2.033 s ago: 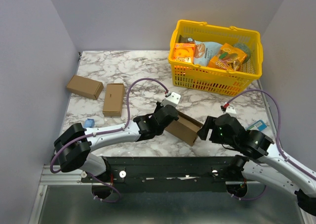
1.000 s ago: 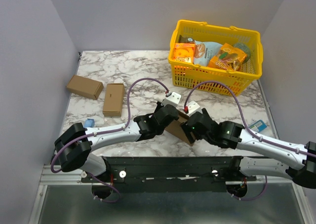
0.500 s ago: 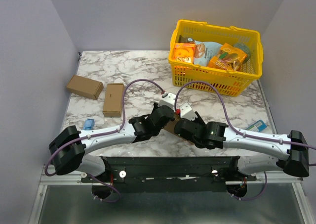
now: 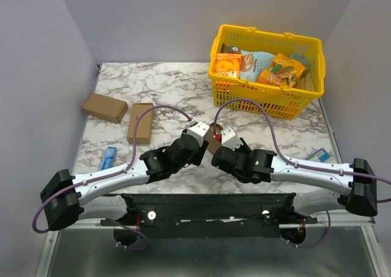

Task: Fold the paper box

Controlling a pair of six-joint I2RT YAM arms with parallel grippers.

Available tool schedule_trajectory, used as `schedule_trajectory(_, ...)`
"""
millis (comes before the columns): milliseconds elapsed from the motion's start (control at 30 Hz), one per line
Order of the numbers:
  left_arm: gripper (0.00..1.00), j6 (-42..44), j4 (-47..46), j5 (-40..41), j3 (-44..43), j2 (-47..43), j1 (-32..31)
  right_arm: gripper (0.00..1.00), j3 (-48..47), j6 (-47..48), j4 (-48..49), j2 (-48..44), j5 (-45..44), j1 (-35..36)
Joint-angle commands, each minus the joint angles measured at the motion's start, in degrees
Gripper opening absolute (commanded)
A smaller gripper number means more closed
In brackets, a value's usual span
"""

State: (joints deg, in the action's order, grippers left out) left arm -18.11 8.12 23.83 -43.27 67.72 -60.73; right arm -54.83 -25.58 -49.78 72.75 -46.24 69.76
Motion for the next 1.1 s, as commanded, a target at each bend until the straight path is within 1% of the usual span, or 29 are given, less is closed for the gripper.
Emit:
schedule_trajectory(0,0.61,-0.70,2.51,-8.89,2.30,-6.45,2.10,0.50,-0.46,-1.40,-0.23,0.55,-2.10,-0.23)
schedule_trajectory(67,0.66,-0.96,2.43,-10.90,3.18,-10.13,3.24,0.50,-0.37,-1.05,0.12,0.29,-1.84,-0.23)
schedule_trajectory(167,0.71,-2.45,0.76,-14.50,3.80,-13.13,7.02,0.50,-0.02,-0.52,0.82,-0.15,-1.75,-0.15)
schedule_trajectory(233,0.73,-3.86,-1.17,-17.14,3.19,-13.23,10.96,0.50,0.16,-0.26,1.09,-0.42,-1.84,-0.15)
schedule_trajectory(300,0.77,-5.88,-3.97,-20.82,2.49,-11.66,13.43,0.50,0.16,0.36,1.61,-0.42,-1.84,-0.23)
schedule_trajectory(333,0.78,-6.67,-4.86,-21.63,1.35,-10.69,15.45,0.50,0.25,0.45,1.70,-0.24,-1.75,-0.15)
schedule_trajectory(367,0.81,-7.63,-5.74,-22.51,0.65,-8.42,16.25,0.50,0.25,0.45,1.70,-0.15,-1.66,-0.15)
schedule_trajectory(433,0.84,-9.75,-7.85,-24.53,-1.72,-5.69,17.83,0.50,0.16,0.53,1.70,0.02,-1.66,-0.15)
schedule_trajectory(467,0.86,-10.45,-9.34,-26.10,-2.52,-2.71,19.32,0.50,0.07,0.53,1.62,0.20,-1.58,-0.23)
schedule_trajectory(633,0.88,-17.55,-18.30,-33.40,-5.60,5.65,23.99,0.50,0.07,0.27,1.44,0.29,-1.84,-0.06)
schedule_trajectory(700,0.88,-19.68,-22.42,-34.82,-5.78,8.55,25.39,0.50,-0.10,0.18,1.26,0.64,-1.66,0.03)
schedule_trajectory(933,0.88,-22.84,-27.19,-38.95,-10.43,17.87,26.01,0.50,-0.45,0.01,0.82,1.69,-1.75,0.12)
schedule_trajectory(1067,0.86,-24.08,-28.86,-41.15,-11.49,21.39,26.01,0.50,-0.63,-0.08,0.82,1.96,-1.58,0.12)
